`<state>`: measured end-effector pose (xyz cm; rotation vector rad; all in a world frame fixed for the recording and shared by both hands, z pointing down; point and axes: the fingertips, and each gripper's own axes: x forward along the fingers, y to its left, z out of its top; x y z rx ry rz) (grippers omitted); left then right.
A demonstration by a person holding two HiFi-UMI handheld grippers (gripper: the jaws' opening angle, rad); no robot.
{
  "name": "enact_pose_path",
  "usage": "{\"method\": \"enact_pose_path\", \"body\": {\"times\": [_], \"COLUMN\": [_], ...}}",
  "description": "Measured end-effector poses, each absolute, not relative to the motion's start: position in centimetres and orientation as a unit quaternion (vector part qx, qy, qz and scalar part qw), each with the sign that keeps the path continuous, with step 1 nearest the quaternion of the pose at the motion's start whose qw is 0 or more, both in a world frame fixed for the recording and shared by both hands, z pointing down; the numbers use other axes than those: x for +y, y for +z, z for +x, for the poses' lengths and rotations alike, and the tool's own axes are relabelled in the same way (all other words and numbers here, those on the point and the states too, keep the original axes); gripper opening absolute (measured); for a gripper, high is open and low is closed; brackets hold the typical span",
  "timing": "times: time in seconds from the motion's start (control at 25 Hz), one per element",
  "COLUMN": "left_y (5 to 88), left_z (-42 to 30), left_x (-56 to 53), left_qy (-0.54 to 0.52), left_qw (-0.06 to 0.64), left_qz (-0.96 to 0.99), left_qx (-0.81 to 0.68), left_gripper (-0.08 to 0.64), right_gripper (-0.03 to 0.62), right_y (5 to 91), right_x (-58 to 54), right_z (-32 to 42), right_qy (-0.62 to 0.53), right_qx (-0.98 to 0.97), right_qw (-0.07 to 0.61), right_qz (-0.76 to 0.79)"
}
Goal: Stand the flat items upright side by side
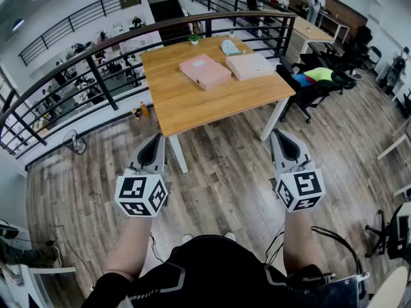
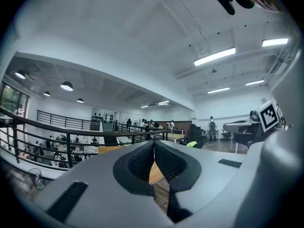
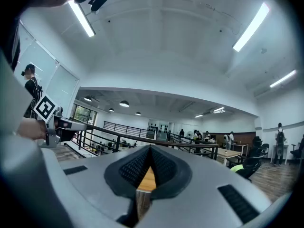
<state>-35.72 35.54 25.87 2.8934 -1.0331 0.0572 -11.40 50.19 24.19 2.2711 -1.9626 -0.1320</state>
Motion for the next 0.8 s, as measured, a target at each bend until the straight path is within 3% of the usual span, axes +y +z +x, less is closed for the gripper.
{"method": "enact_pose_path", "body": {"times": [0.8], "left_y": [25.6], "left_z": [-35.9], "left_x": [35.5], "left_qy": [0.016], "left_qw": [0.028], "left_qz": [0.942], "left_qx": [-0.334], "left_gripper": [0.029], "right_gripper": [0.014], "right_y": [24.4], "right_x": [49.9], "right_z": [-12.5], "right_qy": [-0.026], "right_qx": [-0.664], "right_qw": [0.048], "right_qz": [0.745]}}
